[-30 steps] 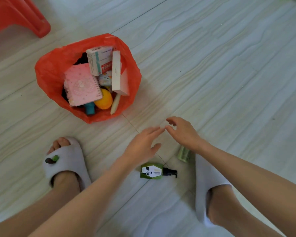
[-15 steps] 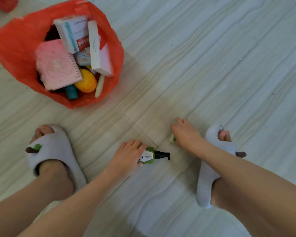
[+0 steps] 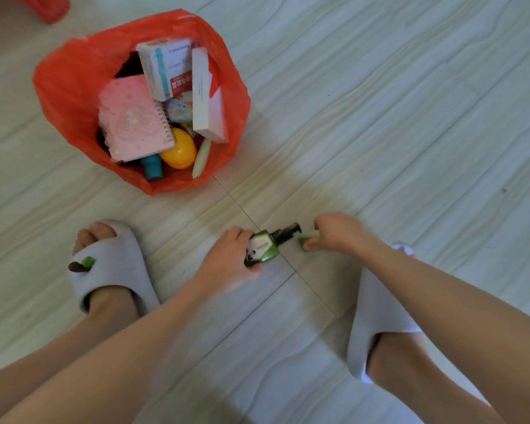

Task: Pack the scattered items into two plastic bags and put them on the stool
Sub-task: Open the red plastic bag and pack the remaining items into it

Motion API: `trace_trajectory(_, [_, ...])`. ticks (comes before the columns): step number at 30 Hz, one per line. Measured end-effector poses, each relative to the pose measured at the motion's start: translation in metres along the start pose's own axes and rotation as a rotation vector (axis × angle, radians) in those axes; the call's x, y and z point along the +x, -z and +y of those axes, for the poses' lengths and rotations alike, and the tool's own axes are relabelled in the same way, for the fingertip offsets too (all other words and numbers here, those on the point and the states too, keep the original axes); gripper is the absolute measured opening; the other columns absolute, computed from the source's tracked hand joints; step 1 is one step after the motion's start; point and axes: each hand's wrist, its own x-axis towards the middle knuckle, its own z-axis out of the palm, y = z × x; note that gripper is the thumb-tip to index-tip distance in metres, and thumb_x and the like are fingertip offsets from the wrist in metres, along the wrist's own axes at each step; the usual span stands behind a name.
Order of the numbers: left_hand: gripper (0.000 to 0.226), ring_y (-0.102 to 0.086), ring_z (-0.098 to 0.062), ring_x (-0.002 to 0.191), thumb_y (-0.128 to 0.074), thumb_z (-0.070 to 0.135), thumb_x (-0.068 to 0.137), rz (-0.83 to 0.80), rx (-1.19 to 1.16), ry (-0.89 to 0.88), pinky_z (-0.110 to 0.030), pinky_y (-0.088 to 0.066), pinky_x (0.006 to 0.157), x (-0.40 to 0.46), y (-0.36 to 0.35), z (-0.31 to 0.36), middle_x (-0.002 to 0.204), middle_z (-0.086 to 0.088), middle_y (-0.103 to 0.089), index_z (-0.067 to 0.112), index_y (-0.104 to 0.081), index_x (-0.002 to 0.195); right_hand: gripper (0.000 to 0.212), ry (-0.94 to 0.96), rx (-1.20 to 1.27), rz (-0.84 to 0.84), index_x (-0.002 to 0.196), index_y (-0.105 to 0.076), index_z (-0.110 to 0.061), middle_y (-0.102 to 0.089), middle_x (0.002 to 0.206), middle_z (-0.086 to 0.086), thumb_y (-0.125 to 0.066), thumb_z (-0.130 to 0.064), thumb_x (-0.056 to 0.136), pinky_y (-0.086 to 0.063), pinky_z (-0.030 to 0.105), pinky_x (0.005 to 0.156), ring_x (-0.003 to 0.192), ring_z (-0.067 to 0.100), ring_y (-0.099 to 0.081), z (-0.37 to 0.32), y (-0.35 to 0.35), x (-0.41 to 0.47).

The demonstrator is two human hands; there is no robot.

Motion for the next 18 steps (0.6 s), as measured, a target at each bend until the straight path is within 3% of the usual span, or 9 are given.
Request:
trace_trajectory(3, [0.049, -0.047, -0.013, 0.09, -0.065, 0.033, 0.076, 0.162, -0.211, 0.111, -0.02, -0.036, 0.072, 0.012, 0.038, -0.003, 0.104, 0.002, -0.045, 0.015, -0.05, 0.119, 0.048, 0.025, 0.357, 0.061, 0.103, -0.059, -0.002, -0.057, 0.092, 0.01, -0.058, -0.047, 0.085, -0.04, 0.029, 0.061, 0.08, 0.02, -0.051, -0.021, 0.034, 0.009])
trace_trajectory(6, [0.044, -0.048, -0.014, 0.088, -0.067, 0.031, 0.075, 0.427, -0.329, 0.18, -0.019, -0.033, 0.07, 0.022, 0.079, -0.007, 0.098, 0.002, -0.046, 0.017, -0.053, 0.114, 0.04, 0.05, 0.765, 0.185, 0.085, -0.06, -0.005, -0.052, 0.074, 0.006, -0.062, -0.044, 0.082, -0.044, 0.031, 0.059, 0.067, 0.019, -0.052, -0.051, 0.074, 0.016])
trace_trajectory(8, [0.039, -0.047, -0.013, 0.087, -0.066, 0.031, 0.076, 0.563, -0.377, 0.23, -0.022, -0.035, 0.07, 0.027, 0.106, -0.009, 0.099, 0.002, -0.046, 0.017, -0.052, 0.11, 0.038, 0.078, 0.951, 0.272, 0.078, -0.057, -0.007, -0.049, 0.069, 0.004, -0.064, -0.045, 0.08, -0.039, 0.029, 0.053, 0.061, 0.015, -0.048, -0.075, 0.1, 0.019])
trace_trajectory(11, [0.038, -0.052, -0.021, 0.087, -0.063, 0.042, 0.073, 0.663, -0.517, 0.377, -0.028, -0.039, 0.067, 0.039, 0.134, -0.019, 0.096, -0.006, -0.052, 0.012, -0.052, 0.094, 0.037, 0.149, 1.07, 0.343, 0.075, -0.057, -0.009, -0.051, 0.068, 0.002, -0.064, -0.045, 0.08, -0.032, 0.024, 0.051, 0.057, 0.012, -0.045, -0.112, 0.133, 0.025])
trace_trajectory(14, [0.06, -0.058, -0.033, 0.088, -0.052, 0.058, 0.057, 0.712, -0.593, 0.544, -0.037, -0.048, 0.069, 0.051, 0.152, -0.035, 0.091, -0.016, -0.062, 0.007, -0.06, 0.088, 0.04, 0.158, 1.14, 0.334, 0.064, -0.052, -0.01, -0.048, 0.06, -0.001, -0.063, -0.044, 0.082, -0.029, 0.024, 0.047, 0.052, 0.01, -0.042, -0.144, 0.151, 0.042])
trace_trajectory(18, [0.021, -0.058, -0.026, 0.083, -0.061, 0.04, 0.072, 0.772, -0.679, 0.631, -0.042, -0.052, 0.075, 0.057, 0.173, -0.05, 0.08, -0.006, -0.062, 0.019, -0.058, 0.072, 0.04, 0.152, 1.126, 0.25, 0.057, -0.051, -0.015, -0.053, 0.058, -0.002, -0.057, -0.04, 0.087, -0.033, 0.024, 0.048, 0.054, 0.012, -0.049, -0.18, 0.16, 0.06])
